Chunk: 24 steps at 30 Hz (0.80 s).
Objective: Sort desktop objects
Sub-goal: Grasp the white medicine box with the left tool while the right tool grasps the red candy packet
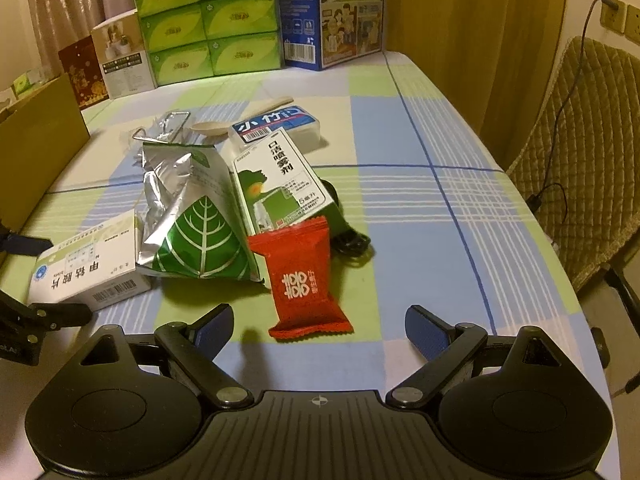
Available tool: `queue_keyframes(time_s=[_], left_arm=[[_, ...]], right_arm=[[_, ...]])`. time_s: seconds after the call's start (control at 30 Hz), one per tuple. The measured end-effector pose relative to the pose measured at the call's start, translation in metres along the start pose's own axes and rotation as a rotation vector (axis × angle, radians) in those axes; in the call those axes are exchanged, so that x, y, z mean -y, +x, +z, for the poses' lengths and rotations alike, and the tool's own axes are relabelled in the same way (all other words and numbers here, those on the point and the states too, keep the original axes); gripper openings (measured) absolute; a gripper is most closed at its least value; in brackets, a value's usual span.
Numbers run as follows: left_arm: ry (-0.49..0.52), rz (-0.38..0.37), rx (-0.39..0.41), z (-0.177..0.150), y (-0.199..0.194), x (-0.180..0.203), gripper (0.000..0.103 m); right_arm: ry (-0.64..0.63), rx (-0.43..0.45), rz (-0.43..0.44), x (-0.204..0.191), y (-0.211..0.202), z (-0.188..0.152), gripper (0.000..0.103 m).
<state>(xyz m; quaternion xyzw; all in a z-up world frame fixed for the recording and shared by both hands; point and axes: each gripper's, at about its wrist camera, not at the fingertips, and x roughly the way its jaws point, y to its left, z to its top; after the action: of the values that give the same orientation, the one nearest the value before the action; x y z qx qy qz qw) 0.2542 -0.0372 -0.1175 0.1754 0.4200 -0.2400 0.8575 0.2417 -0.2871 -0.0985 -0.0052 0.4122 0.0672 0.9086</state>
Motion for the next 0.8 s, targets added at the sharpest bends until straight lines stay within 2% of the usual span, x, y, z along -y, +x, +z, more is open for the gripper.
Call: queue_keyframes(time_s=[0.07,0.17,0.23,0.37,0.4,0.5,0.73,0.8], left_arm=[[-0.054,0.018,-0.012,-0.002,-0.005,0.003,0.087],[-0.128,0.043,-0.023,-0.008,-0.015,0.012,0.081],[-0.147,0.031,-0.016,-0.012,-0.023,0.019,0.078],[-0.187,-0.007,0.031,-0.017,-0.035,0.024,0.081],[-0.179,-0.005,0.044,-0.016,-0.036,0.025,0.085],[-0.139,0.005,0.058,-0.012,-0.035,0.029,0.087],[-0.120,0.004,0.046,-0.004,-0.017,0.028,0.087],[-0.121,0.007,0.030,-0.004,-0.012,0.028,0.078]], right_arm=[[-0.007,0.009,-0.002,-0.001,0.000,0.000,0.089],[-0.021,0.020,-0.009,-0.003,0.001,0.002,0.078],[-0.029,0.023,-0.012,-0.003,0.003,0.004,0.071],[-0.042,0.018,-0.002,-0.006,0.008,0.006,0.057],[-0.047,0.019,-0.002,-0.007,0.009,0.006,0.053],[-0.044,0.009,0.006,-0.008,0.011,0.006,0.030],[-0.049,-0.006,0.015,-0.012,-0.005,-0.003,0.024],[-0.049,-0.012,0.017,-0.014,-0.011,-0.008,0.024]])
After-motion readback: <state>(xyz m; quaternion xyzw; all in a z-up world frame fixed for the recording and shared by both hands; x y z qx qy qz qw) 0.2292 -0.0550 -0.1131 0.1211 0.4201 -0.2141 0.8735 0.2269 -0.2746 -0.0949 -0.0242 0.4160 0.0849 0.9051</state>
